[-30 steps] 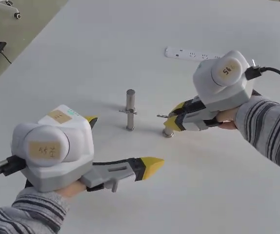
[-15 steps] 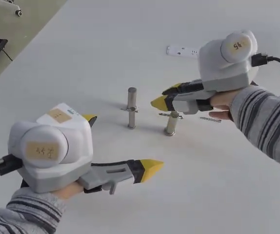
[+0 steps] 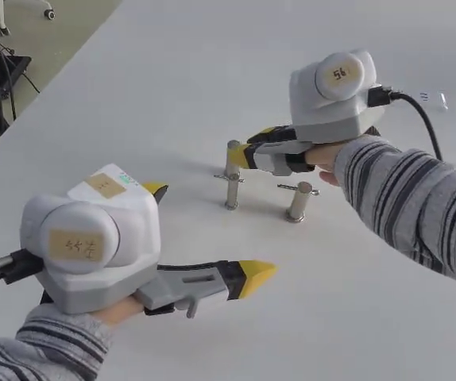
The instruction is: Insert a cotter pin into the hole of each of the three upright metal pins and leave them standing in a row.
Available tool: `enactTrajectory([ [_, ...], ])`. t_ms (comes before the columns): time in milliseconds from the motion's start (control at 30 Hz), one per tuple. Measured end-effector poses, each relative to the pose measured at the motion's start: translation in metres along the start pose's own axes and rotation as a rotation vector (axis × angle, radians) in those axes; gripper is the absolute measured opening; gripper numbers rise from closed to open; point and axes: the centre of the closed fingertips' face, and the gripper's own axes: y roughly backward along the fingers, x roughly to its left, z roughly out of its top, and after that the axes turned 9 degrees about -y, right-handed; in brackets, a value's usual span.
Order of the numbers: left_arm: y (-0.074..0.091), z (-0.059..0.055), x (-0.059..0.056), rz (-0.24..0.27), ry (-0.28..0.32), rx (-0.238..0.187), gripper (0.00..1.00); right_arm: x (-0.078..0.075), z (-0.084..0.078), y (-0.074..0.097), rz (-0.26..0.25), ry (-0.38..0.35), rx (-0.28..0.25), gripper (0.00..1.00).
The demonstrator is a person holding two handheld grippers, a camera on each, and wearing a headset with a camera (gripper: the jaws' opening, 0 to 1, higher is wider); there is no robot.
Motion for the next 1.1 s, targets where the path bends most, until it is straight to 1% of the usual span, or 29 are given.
enactTrajectory([
  [200,0.0,-0.001,0.002,0.002,0.004,0.0,0.98,-0.002,-0.002,-0.015,0.003,-0.003,0.022,0.18],
  [367,0.0,0.0,-0.002,-0.006,0.009,-0.004,0.97,-0.004,-0.003,-0.02,-0.004,-0.002,0.027,0.16],
  [467,-0.001,0.0,-0.004,-0.009,0.011,-0.006,0.97,-0.008,-0.001,-0.024,-0.011,-0.001,0.026,0.11],
  [533,0.0,0.0,-0.004,-0.01,0.012,-0.003,0.97,-0.006,0.0,-0.023,-0.011,-0.002,0.023,0.11],
  [600,0.0,-0.001,-0.004,-0.009,0.01,-0.001,0.97,-0.007,0.0,-0.023,-0.016,0.012,0.027,0.1],
  [700,0.001,-0.003,-0.002,-0.005,0.01,0.005,0.97,-0.007,0.0,-0.022,-0.02,0.049,0.032,0.09],
  [800,0.002,-0.003,-0.002,-0.004,0.014,0.002,0.97,-0.006,-0.001,-0.02,-0.022,0.049,0.039,0.09],
  [933,0.003,-0.002,-0.002,-0.003,0.016,0.002,0.97,-0.007,-0.002,-0.019,-0.027,0.07,0.048,0.08],
  [1033,0.004,-0.003,-0.002,-0.001,0.015,0.003,0.97,-0.01,-0.003,-0.016,-0.034,0.073,0.05,0.08],
  [1100,0.004,-0.002,-0.002,0.003,0.007,0.001,0.96,-0.014,-0.003,-0.012,-0.043,0.105,0.059,0.08],
])
